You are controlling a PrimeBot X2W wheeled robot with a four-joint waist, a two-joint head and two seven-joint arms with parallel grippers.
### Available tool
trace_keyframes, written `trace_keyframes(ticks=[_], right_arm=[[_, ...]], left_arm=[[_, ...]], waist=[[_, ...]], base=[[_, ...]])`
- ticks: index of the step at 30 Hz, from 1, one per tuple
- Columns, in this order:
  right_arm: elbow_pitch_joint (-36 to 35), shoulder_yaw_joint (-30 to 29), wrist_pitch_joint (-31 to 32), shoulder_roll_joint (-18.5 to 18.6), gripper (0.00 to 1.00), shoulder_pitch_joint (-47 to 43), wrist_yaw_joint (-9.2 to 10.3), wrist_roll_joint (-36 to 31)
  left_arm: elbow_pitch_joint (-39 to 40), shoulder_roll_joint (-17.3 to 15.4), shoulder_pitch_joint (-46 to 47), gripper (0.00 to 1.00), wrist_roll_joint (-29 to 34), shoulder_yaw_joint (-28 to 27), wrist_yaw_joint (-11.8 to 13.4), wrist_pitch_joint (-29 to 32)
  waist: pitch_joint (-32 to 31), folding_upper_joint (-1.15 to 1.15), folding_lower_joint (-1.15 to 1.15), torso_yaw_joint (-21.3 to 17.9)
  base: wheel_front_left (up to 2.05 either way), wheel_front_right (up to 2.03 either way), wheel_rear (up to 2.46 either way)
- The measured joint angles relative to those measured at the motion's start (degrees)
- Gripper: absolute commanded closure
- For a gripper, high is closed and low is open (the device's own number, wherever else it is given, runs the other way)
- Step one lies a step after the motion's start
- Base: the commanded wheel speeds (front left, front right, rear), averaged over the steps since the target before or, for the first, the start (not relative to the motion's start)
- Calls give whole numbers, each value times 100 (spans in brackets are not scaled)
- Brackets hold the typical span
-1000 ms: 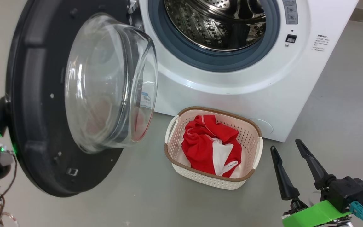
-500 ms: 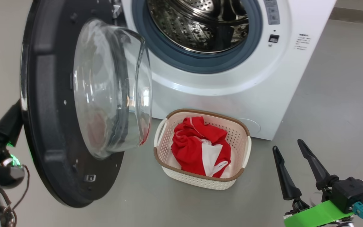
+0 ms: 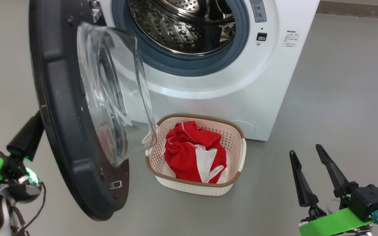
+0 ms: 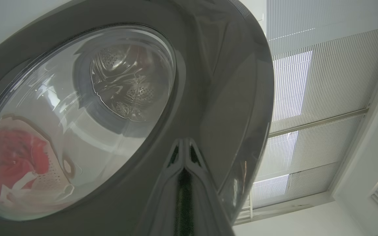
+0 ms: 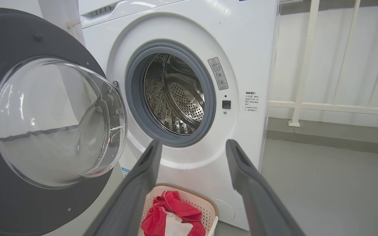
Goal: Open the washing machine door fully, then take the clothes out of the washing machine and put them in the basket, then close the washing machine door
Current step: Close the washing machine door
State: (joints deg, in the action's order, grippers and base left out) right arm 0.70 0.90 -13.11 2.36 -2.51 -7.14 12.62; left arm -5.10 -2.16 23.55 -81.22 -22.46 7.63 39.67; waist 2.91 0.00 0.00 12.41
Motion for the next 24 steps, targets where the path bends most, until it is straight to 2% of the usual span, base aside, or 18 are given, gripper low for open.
trace_keyframes(ticks=[24], right_arm=[[46, 12, -54, 0, 0, 31, 0, 44]], left_arm=[[-4, 12, -111, 100, -672, 700, -2, -301]], waist=[[291, 0, 0, -603]], base=[[0, 0, 0]])
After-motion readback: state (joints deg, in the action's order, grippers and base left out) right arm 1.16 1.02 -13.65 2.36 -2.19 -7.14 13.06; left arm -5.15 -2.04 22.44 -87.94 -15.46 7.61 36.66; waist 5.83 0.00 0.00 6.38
